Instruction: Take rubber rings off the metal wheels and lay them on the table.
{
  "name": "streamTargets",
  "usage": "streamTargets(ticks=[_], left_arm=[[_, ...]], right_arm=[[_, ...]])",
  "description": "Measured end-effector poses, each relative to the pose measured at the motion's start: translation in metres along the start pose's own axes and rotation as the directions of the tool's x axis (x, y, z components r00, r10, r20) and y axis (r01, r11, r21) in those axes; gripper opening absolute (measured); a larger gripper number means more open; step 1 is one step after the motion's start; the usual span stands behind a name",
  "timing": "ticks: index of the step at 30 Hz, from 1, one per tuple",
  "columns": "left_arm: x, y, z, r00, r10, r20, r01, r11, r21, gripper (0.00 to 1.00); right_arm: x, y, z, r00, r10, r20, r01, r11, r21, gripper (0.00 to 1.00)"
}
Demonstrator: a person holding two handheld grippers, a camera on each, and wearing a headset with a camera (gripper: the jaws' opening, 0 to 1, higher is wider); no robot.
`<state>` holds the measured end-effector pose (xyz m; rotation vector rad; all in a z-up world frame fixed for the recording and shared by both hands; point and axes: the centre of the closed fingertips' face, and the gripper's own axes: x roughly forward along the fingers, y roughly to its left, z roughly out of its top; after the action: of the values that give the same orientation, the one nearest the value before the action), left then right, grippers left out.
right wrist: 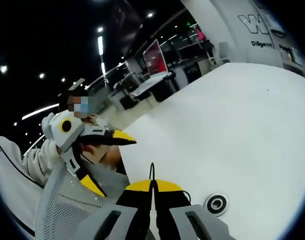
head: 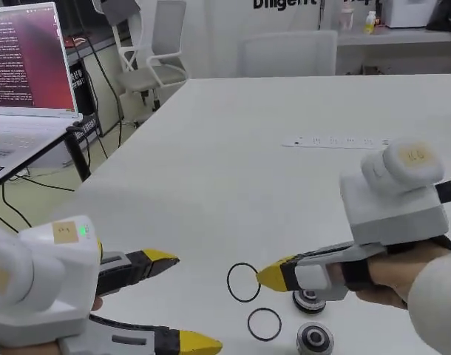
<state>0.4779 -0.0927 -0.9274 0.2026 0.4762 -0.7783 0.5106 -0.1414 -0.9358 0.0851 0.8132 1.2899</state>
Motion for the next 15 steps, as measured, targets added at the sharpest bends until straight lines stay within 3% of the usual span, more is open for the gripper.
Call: streamTargets(ticks=[7, 15], left_arm=[[-0.001, 0.002, -0.002, 1.0, 0.01, 0.002, -0.01, 1.0, -0.017, 0.73], [-0.002, 0.003, -0.005, 0.9997, 0.019, -0.014, -0.019, 1.0, -0.012, 0.73]], right_arm=[[0.006, -0.011, -0.018, 0.9996, -0.006, -0.028, 0.007, 0.998, 0.057, 0.0], [0.007, -0.014, -0.02, 0.9996, 0.004, -0.026, -0.002, 0.995, 0.095, 0.0]])
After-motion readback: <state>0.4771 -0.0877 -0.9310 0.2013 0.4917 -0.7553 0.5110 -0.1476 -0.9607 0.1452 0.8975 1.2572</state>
